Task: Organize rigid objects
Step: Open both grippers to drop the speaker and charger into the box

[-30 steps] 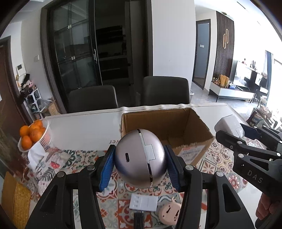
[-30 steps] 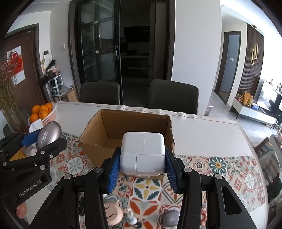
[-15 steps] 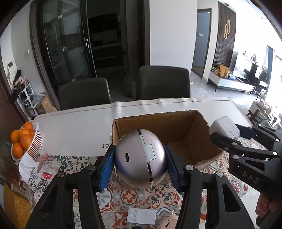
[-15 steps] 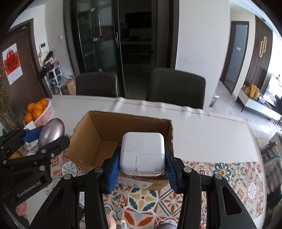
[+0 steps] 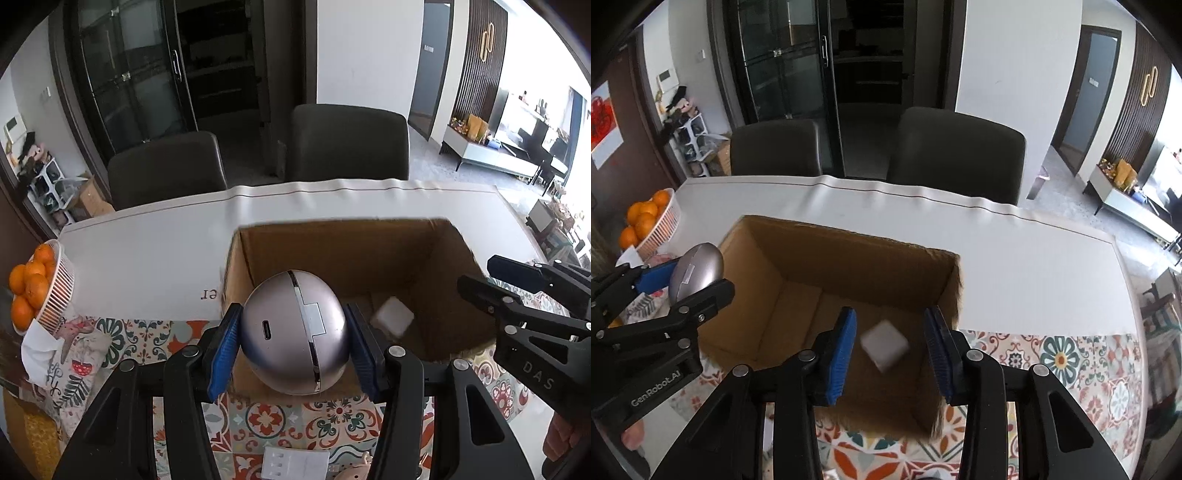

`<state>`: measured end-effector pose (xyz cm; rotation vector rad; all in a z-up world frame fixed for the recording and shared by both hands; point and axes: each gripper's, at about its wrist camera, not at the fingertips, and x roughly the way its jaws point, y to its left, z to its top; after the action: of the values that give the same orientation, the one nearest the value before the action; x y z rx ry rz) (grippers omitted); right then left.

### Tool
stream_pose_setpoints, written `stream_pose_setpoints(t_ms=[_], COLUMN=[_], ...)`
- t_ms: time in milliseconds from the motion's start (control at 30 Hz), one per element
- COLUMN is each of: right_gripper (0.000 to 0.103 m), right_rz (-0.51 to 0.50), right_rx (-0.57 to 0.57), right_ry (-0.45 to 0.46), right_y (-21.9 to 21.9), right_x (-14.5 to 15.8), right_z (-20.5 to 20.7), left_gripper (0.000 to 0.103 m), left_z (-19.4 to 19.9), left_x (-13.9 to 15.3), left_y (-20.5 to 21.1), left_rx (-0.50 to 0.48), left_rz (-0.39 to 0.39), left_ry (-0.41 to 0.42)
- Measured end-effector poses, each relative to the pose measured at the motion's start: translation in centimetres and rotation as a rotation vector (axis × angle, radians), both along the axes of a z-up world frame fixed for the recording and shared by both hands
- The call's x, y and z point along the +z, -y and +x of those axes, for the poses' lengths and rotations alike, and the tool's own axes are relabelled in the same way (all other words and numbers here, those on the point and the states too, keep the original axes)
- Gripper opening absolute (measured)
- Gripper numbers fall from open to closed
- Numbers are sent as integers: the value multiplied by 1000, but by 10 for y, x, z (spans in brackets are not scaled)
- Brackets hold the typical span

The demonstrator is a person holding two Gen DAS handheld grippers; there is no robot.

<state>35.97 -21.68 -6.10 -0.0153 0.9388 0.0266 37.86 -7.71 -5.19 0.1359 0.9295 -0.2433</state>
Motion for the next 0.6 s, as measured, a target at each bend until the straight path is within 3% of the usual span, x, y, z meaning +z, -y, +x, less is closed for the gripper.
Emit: stream_pose_setpoints(t_ms=[333, 400, 600], right_gripper=[39, 40, 45], right_rz=[2, -2, 19], right_rx=[-6, -12, -27], right_ry=[1, 4, -10], right_y=[3, 4, 10], right_x=[-2, -2, -3], right_z=[-7, -10, -16], left_gripper=[56, 66, 80], left_z=[-1, -6, -16], left_x=[-10, -7, 6], left_y=[8, 9, 11], left_rx=[-17, -9, 5], left_rz=[35, 50, 79], left_ry=[-30, -6, 40])
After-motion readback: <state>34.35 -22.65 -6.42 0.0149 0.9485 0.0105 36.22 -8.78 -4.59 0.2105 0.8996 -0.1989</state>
